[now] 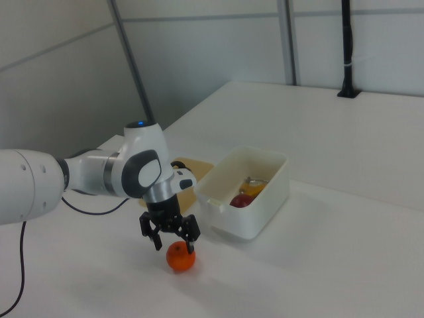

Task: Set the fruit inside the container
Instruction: 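Release the apple and move the gripper down onto the orange tangerine, then close the gripper on the tangerine and lift it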

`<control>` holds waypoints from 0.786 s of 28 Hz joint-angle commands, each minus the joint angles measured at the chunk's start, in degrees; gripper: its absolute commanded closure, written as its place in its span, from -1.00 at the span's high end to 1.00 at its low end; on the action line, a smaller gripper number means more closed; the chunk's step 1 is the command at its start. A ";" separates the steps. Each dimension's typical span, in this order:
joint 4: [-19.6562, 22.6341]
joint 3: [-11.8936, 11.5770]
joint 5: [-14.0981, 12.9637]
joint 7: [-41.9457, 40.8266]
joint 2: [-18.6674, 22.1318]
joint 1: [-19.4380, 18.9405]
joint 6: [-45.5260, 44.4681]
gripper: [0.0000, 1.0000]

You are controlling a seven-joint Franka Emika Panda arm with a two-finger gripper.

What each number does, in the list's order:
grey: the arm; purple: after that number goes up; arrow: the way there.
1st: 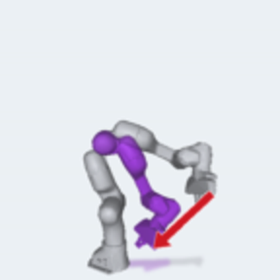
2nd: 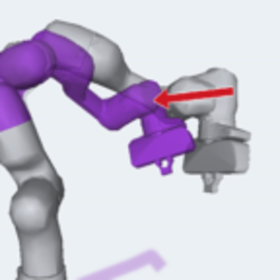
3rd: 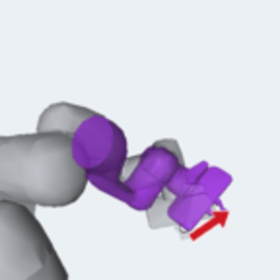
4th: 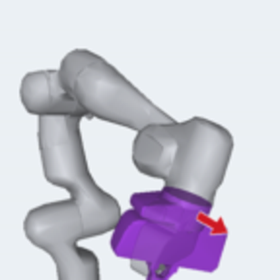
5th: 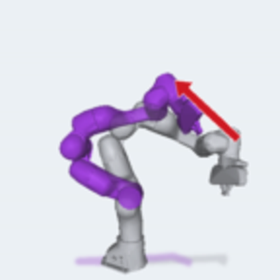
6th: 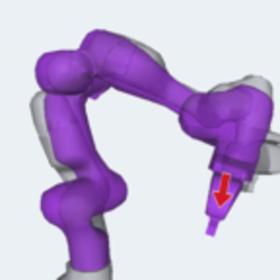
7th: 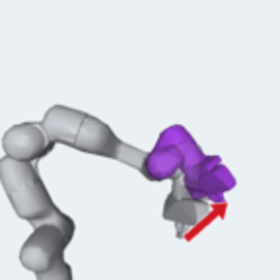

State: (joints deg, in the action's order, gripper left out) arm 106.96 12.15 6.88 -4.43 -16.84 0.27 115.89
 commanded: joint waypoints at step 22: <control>-7.10 -0.99 -0.11 3.46 1.64 2.01 0.84 -0.35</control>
State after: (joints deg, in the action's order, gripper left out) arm 104.72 11.64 7.16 -2.68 -17.95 1.13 122.63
